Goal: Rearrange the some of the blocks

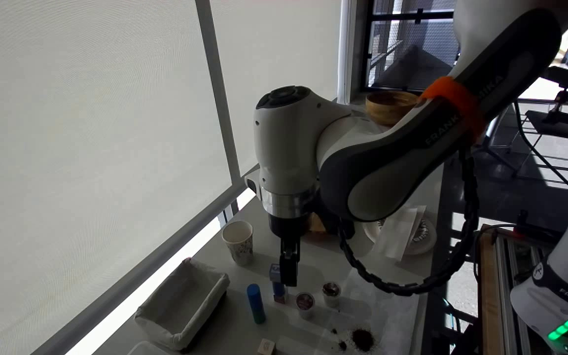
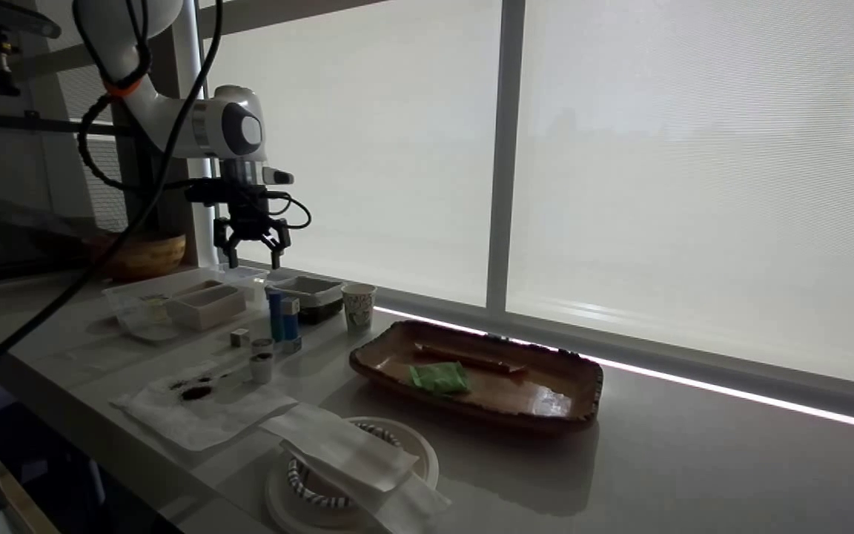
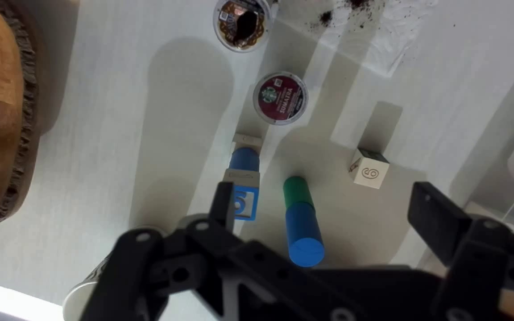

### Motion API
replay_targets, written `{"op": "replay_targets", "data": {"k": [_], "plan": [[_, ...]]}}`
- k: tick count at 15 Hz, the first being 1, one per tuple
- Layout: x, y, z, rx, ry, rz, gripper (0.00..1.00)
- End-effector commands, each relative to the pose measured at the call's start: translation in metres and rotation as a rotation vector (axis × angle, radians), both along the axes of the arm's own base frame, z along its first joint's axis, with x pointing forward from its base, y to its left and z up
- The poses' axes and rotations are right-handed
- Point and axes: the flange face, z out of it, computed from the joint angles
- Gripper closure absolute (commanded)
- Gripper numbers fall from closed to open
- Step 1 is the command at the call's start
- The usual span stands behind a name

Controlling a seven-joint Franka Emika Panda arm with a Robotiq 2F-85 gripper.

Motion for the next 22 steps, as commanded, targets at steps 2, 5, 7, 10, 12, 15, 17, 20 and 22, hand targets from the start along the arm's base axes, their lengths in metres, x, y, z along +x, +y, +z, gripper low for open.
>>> {"op": "replay_targets", "data": {"k": [2, 5, 7, 10, 12, 15, 17, 20, 22], "plan": [[0.017, 0.01, -0.017, -0.017, -0.05, 0.038, 0.0], [0.026, 0.009, -0.029, -0.025, -0.065, 0.052, 0.0], [0.032, 0.004, -0.036, -0.033, -0.064, 0.047, 0.0], [0.04, -0.005, -0.044, -0.045, -0.063, 0.037, 0.0], [0.046, -0.008, -0.049, -0.05, -0.067, 0.033, 0.0], [0.053, -0.01, -0.059, -0.047, -0.069, 0.035, 0.0], [0.056, -0.01, -0.065, -0.044, -0.066, 0.035, 0.0], [0.058, -0.011, -0.073, -0.052, -0.073, 0.038, 0.0], [0.06, -0.012, -0.077, -0.06, -0.083, 0.043, 0.02]]}}
